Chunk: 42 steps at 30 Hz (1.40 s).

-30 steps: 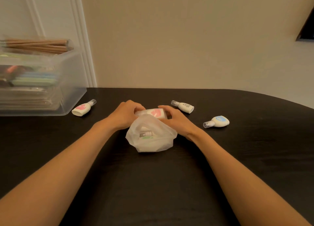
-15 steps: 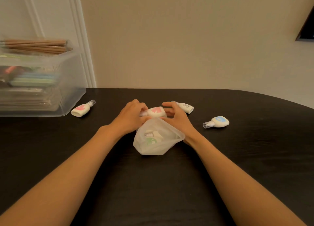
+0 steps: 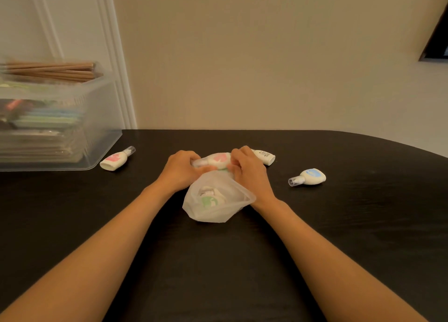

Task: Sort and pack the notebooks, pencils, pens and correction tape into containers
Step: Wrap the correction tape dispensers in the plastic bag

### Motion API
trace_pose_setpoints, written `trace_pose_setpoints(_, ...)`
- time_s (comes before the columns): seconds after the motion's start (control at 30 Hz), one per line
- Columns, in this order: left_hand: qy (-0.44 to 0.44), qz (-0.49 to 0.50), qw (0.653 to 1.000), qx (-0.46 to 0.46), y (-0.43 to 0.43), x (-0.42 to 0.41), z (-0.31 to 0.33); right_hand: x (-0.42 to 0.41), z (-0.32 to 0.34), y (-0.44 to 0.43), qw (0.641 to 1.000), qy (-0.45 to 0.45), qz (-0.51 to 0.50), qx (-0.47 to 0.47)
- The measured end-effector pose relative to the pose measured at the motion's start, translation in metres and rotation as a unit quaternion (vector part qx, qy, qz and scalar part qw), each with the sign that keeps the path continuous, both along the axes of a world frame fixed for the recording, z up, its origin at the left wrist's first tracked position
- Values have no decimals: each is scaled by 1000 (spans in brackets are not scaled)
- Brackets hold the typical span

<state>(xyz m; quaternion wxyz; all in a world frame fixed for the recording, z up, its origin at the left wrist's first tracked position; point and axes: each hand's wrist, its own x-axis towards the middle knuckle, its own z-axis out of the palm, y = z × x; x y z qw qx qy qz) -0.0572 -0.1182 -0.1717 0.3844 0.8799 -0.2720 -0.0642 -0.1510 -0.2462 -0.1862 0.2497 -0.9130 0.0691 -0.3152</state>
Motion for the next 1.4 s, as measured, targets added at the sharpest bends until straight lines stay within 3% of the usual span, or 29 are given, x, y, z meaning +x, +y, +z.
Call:
trace_pose_setpoints(0.13, 18, 18, 1000, -12, -1, 5, 3, 3, -1, -1, 1000, 7, 10, 21)
trace_pose_setpoints(0.23, 25, 34, 999, -31, -4, 6, 1, 7, -1, -5, 986, 42, -9, 163)
trace_pose_setpoints(0.37, 31, 7, 997, -68, -3, 7, -1, 11, 3, -14, 917, 115, 46, 379)
trace_pose_setpoints(0.53, 12, -2, 997, -80, -5, 7, -2, 22, 1, -15, 958, 134, 20, 254)
trace_pose_setpoints(0.73, 0, 151, 988, -38, -7, 8, -6, 26, -4, -16, 987, 83, -44, 129)
trace_pose_setpoints(0.83, -2, 135, 991, 0, -7, 12, -8, 28, -5, -18, 994, 102, -39, 23)
trace_pose_setpoints(0.97, -19, 99, 995, -17, -9, 10, -6, 28, -3, -19, 996, 84, -2, -17)
trace_pose_setpoints(1.13, -148, 75, 986, 28, -9, 3, -3, 28, 1, -16, 987, 85, -20, -135)
trace_pose_setpoints(1.23, -195, 77, 977, 47, -13, -2, -3, 29, 0, -16, 992, 72, -6, -107)
trace_pose_setpoints(1.4, -150, 121, 981, 17, -16, 7, -4, 32, 1, -22, 986, 74, -23, 147)
